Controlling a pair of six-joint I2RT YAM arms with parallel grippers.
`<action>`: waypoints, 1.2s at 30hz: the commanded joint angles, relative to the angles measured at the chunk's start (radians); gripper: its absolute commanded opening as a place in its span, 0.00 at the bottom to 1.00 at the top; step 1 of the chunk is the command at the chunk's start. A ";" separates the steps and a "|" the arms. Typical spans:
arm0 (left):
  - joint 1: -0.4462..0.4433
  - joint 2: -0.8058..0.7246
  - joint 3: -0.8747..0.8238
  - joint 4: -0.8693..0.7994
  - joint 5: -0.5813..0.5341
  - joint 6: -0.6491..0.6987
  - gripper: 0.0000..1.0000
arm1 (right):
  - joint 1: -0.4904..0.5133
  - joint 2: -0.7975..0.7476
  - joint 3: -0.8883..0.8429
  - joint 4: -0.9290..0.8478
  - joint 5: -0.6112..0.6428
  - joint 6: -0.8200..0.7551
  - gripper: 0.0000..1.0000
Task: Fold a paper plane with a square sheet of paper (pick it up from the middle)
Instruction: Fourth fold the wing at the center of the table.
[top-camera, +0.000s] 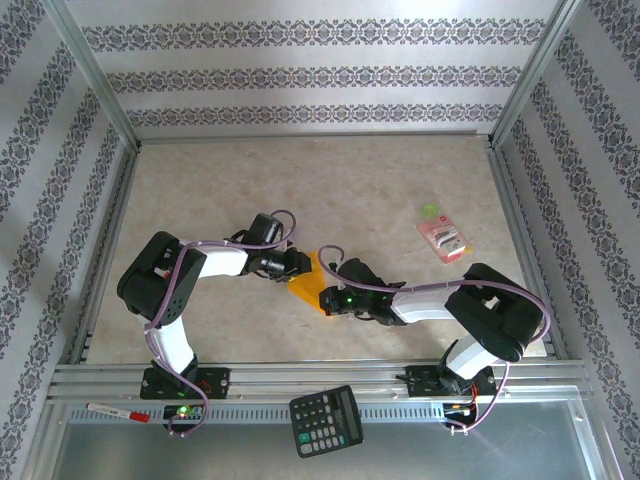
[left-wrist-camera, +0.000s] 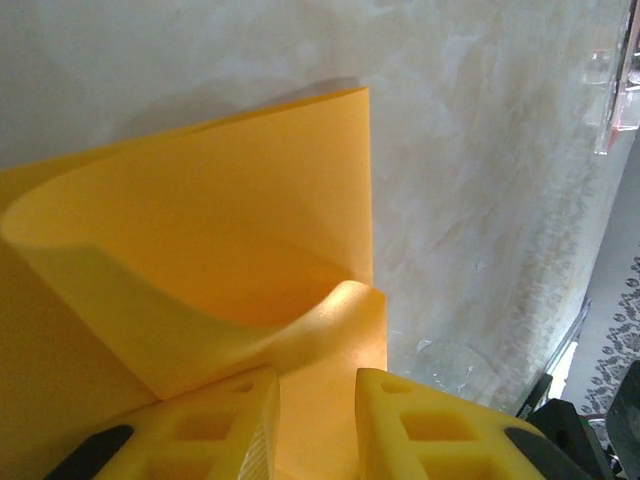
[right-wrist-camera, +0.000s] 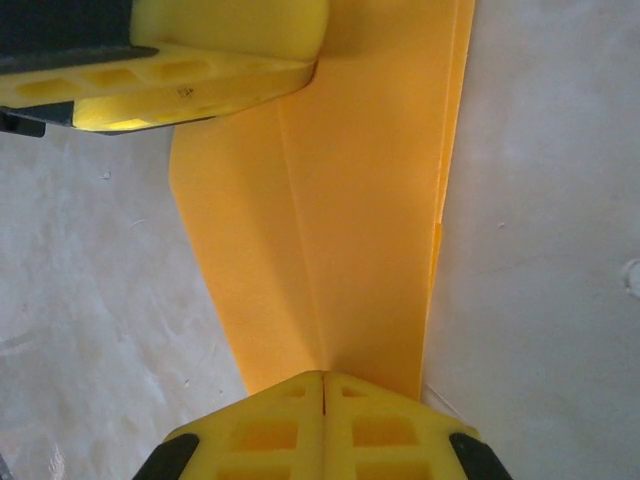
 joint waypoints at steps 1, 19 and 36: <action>0.006 -0.071 0.023 -0.061 -0.023 0.006 0.30 | -0.001 0.018 -0.059 -0.008 0.002 0.021 0.00; -0.099 -0.021 -0.037 0.064 -0.015 -0.126 0.08 | 0.006 0.045 -0.063 -0.021 0.025 0.070 0.00; 0.100 0.080 0.024 0.010 0.002 -0.009 0.10 | 0.011 0.078 -0.102 -0.120 0.013 0.087 0.00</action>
